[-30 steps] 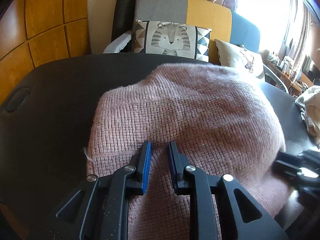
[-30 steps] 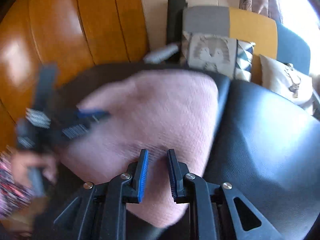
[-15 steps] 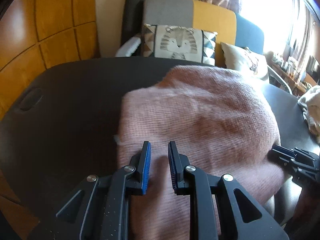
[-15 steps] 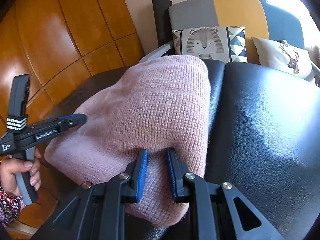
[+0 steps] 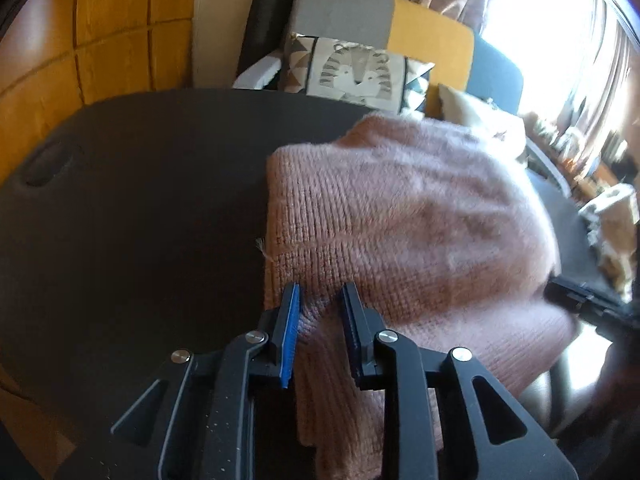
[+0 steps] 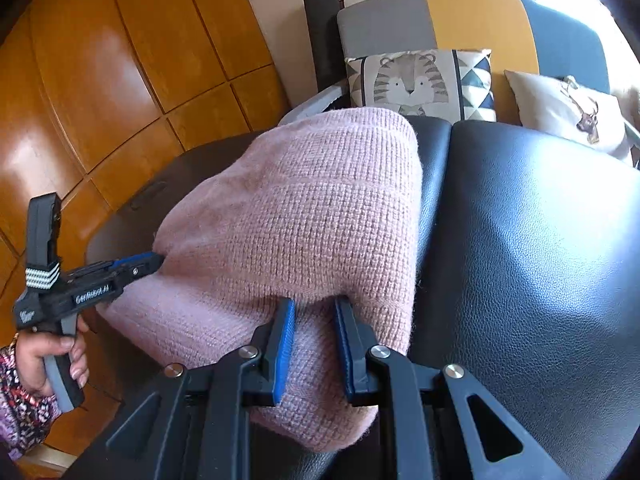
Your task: Fold clothes
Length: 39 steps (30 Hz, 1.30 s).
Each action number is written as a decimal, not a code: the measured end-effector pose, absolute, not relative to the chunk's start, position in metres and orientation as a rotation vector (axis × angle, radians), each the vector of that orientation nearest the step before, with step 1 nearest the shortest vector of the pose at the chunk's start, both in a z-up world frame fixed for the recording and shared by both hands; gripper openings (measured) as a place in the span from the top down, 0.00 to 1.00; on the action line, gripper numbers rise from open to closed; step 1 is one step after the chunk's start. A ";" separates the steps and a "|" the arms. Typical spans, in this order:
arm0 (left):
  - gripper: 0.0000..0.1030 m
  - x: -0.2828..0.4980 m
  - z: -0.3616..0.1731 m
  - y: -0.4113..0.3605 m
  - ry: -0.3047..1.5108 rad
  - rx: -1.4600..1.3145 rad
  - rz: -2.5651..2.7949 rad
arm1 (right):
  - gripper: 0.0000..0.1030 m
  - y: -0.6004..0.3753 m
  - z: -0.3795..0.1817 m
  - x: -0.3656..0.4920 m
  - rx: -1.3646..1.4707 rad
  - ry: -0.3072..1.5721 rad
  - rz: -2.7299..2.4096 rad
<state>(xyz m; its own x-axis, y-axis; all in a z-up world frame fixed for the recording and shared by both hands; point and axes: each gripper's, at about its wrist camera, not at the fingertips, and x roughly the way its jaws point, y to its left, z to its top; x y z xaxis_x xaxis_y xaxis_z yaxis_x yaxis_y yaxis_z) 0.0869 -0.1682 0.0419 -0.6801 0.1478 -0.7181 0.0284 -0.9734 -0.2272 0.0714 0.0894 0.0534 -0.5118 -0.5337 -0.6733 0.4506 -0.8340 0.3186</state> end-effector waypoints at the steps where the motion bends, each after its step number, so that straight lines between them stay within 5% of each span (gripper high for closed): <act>1: 0.75 0.087 0.046 -0.173 -0.379 -1.200 2.788 | 0.81 0.096 0.057 0.071 1.087 -0.190 -2.302; 5: 0.41 0.082 0.056 -0.200 -0.599 -1.123 2.749 | 0.79 0.129 0.074 0.072 1.051 -0.358 -2.284; 6: 0.40 0.080 0.057 -0.205 -0.636 -1.119 2.755 | 0.78 0.137 0.078 0.072 1.039 -0.384 -2.294; 11: 0.40 0.070 0.051 -0.215 -0.759 -1.176 2.706 | 0.77 0.156 0.066 0.061 1.143 -0.497 -2.262; 16: 0.40 0.066 0.046 -0.213 -0.700 -1.246 2.676 | 0.75 0.158 0.055 0.057 1.198 -0.560 -2.209; 25: 0.40 0.048 0.040 -0.218 -0.706 -1.299 2.554 | 0.40 0.152 0.062 0.039 1.235 -0.551 -2.134; 34: 0.40 0.019 0.025 -0.209 -0.666 -1.420 2.386 | 0.38 0.147 0.054 0.009 1.332 -0.571 -2.067; 39: 0.33 0.012 0.017 -0.209 -0.671 -1.429 2.352 | 0.37 0.147 0.035 -0.005 1.338 -0.746 -1.957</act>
<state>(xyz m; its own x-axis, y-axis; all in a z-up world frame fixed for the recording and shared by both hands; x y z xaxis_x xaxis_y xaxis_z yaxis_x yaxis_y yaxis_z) 0.0125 -0.2095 0.0171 -0.4559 0.4860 -0.7457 -0.0195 -0.8430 -0.5375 -0.0051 0.1467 0.0353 -0.2731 -0.7699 -0.5767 0.1909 -0.6310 0.7520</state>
